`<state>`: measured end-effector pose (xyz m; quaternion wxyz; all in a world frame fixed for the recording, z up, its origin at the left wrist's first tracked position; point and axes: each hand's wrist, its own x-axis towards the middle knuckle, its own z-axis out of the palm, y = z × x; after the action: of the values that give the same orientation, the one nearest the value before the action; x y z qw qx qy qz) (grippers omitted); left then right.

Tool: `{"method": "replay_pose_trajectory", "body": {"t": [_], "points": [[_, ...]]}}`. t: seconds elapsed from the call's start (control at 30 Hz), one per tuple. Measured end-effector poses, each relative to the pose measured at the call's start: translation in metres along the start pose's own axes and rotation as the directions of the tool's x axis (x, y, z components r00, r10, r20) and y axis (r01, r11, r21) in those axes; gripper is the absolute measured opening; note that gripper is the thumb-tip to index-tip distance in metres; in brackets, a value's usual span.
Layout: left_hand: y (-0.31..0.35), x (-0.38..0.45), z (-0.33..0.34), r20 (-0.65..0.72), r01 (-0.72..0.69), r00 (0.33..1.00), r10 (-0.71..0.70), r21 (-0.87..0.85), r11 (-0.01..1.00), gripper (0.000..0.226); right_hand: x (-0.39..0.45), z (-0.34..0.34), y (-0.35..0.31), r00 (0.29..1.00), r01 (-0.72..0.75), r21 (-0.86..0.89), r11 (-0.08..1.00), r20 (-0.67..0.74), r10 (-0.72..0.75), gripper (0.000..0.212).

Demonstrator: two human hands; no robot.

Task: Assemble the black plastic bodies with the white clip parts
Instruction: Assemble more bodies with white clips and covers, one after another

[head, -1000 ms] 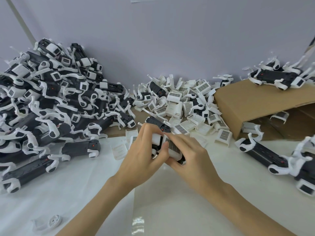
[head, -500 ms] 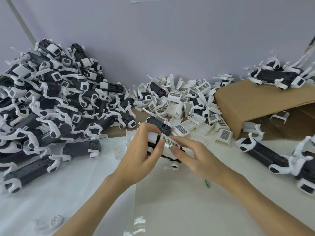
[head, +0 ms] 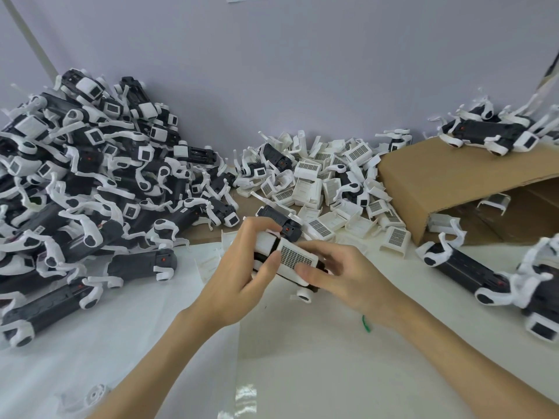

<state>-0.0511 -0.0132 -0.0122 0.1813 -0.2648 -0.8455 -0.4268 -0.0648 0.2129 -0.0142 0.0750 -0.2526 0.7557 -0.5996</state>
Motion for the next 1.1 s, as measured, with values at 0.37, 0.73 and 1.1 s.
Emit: {"method": "replay_pose_trajectory", "body": {"t": [0.37,0.73,1.1], "points": [[-0.007,-0.004,-0.009,0.057,0.128,0.99,-0.129,0.022,0.992,0.056,-0.002,0.012,-0.001,0.891,0.262,-0.521,0.813,-0.193,-0.411,0.046],[-0.014,-0.005,-0.007,0.279,0.126,0.949,-0.145,0.083,0.989,0.062,0.002,0.001,0.012,0.973,0.172,-0.69,0.703,0.005,-0.233,0.054],[-0.017,-0.004,-0.005,0.296,0.039,0.952,-0.078,0.136,0.99,0.061,0.001,0.006,0.012,0.977,0.158,-0.737,0.658,0.019,-0.213,0.052]]}}
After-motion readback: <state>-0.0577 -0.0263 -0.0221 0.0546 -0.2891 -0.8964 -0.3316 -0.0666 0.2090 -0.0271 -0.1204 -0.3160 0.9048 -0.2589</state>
